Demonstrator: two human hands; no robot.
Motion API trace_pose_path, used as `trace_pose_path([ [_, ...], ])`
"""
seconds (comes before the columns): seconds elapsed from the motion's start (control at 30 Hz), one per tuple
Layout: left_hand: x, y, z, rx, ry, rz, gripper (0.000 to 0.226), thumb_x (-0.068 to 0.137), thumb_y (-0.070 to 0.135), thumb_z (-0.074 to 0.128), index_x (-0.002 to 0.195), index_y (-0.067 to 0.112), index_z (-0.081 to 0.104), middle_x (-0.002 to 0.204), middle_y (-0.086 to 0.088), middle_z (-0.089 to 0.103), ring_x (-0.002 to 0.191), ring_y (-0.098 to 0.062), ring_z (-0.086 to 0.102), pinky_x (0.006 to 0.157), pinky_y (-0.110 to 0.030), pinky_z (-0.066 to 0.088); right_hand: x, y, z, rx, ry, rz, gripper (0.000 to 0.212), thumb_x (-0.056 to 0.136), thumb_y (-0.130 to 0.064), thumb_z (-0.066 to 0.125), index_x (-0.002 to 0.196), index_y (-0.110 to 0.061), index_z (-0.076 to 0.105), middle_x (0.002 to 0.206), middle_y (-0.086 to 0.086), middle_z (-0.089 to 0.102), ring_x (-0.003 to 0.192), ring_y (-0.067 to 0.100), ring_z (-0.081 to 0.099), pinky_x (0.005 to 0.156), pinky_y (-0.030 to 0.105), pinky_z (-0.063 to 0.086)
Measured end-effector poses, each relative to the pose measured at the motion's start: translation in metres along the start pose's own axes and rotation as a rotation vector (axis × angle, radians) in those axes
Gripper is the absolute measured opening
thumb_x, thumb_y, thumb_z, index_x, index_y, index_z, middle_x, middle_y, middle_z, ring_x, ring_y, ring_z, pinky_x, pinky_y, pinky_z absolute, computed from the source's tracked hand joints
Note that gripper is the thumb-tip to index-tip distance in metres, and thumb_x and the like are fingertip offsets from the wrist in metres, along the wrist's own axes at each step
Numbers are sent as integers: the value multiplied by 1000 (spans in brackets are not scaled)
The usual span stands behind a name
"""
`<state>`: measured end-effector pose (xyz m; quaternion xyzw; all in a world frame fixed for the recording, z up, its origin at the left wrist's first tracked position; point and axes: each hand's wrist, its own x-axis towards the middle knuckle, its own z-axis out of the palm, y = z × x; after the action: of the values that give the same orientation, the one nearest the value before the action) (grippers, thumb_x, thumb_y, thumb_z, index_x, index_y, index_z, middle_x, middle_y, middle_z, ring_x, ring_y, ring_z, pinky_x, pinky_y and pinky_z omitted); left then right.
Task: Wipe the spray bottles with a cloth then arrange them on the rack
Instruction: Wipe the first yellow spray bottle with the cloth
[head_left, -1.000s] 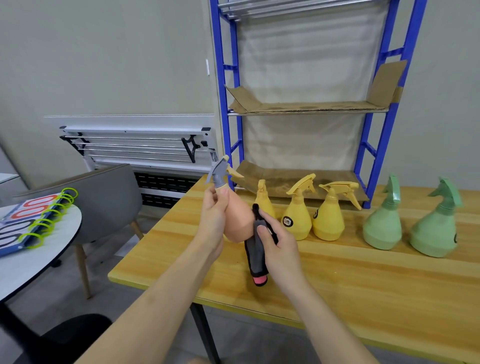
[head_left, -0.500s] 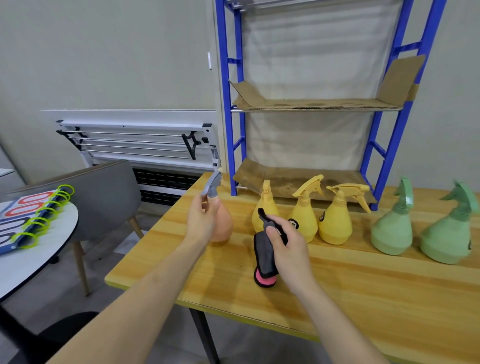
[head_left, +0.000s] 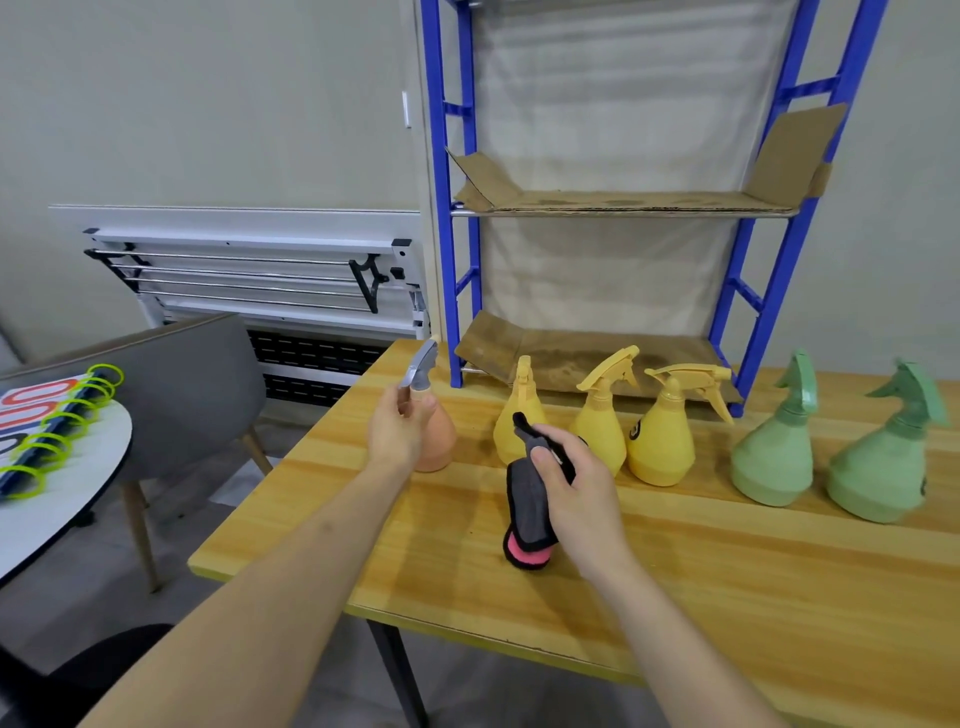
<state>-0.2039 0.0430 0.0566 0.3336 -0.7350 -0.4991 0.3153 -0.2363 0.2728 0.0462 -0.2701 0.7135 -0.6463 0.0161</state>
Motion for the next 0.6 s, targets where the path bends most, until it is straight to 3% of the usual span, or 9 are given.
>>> trace_pose_path([
  [0.13, -14, -3, -1, 3, 81, 38, 48, 100, 31, 65, 144, 17, 50, 142, -1, 56, 132, -19, 52, 103, -34, 43, -1, -3, -8, -13, 29, -28, 27, 105, -22, 57, 127, -34, 66, 121, -23, 66, 114, -6, 59, 97, 25, 53],
  [0.27, -41, 4, 1, -13, 242, 138, 27, 103, 26, 59, 128, 18, 55, 126, -2, 54, 115, -18, 54, 96, -32, 46, -2, -8, -23, -70, 53, -87, 28, 104, -21, 56, 129, -31, 66, 121, -23, 66, 116, -6, 58, 97, 21, 50],
  [0.43, -63, 33, 29, -33, 124, 256, 7, 99, 37, 58, 105, 40, 54, 102, 10, 62, 96, -9, 61, 90, -34, 54, -2, -13, -39, -95, 102, -110, 28, 104, -21, 57, 128, -32, 66, 122, -26, 65, 117, -9, 57, 99, 18, 47],
  [0.5, -66, 51, 42, 0, 77, 311, 12, 98, 40, 61, 109, 36, 57, 103, 8, 63, 93, -4, 59, 86, -22, 52, -3, -15, -45, -94, 116, -115, 29, 104, -20, 57, 129, -32, 66, 121, -28, 64, 117, -11, 56, 98, 16, 47],
  [0.6, -62, 75, 60, -25, -3, 318, 33, 94, 45, 68, 119, 27, 56, 111, 3, 61, 97, -6, 60, 86, -25, 53, -4, -16, -52, -94, 133, -113, 29, 104, -20, 58, 129, -31, 66, 121, -29, 64, 117, -10, 56, 98, 15, 45],
])
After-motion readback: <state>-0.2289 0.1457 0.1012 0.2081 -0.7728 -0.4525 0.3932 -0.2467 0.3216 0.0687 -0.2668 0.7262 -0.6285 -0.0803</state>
